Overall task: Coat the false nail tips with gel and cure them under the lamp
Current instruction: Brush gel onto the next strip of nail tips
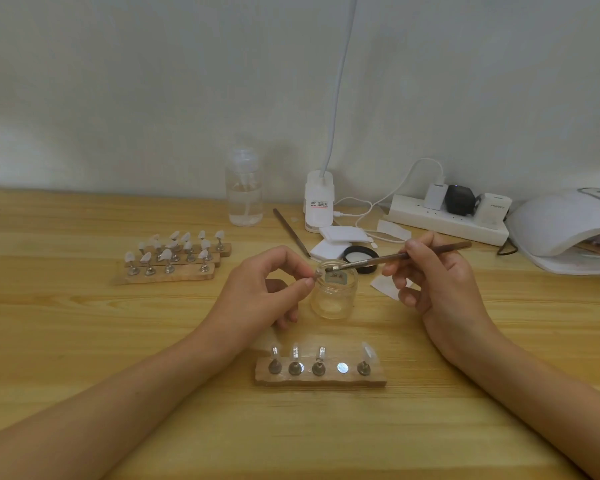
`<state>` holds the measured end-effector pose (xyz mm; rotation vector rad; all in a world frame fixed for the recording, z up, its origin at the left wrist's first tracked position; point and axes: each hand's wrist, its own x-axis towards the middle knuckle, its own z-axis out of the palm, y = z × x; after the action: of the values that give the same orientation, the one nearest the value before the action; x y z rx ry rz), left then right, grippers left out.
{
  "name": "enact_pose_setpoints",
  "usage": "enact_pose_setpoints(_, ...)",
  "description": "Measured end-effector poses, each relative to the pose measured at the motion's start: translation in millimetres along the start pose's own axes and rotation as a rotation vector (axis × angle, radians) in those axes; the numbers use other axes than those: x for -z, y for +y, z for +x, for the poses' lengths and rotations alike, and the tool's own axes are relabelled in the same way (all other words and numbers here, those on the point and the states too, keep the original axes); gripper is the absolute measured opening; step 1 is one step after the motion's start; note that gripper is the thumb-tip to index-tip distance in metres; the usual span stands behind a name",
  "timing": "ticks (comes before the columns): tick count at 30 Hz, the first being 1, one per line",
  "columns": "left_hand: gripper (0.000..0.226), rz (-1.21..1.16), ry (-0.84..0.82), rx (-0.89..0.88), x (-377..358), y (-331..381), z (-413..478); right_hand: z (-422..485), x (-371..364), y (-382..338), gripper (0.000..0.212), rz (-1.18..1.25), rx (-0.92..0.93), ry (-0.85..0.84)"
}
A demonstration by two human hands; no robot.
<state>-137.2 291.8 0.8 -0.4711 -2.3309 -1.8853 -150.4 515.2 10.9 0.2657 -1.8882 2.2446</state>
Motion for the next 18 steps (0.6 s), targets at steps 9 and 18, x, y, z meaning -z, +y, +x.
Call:
enact_pose_setpoints(9,0.005,0.003,0.001,0.003,-0.3,-0.6,0.0,-1.8,0.3,-1.4,0.017,0.011,0.024,-0.009)
enact_pose_setpoints(18,0.004,-0.010,-0.003,0.004,-0.1,-1.2,-0.5,-1.0,2.2,-0.3,0.016,-0.012,0.020,-0.003)
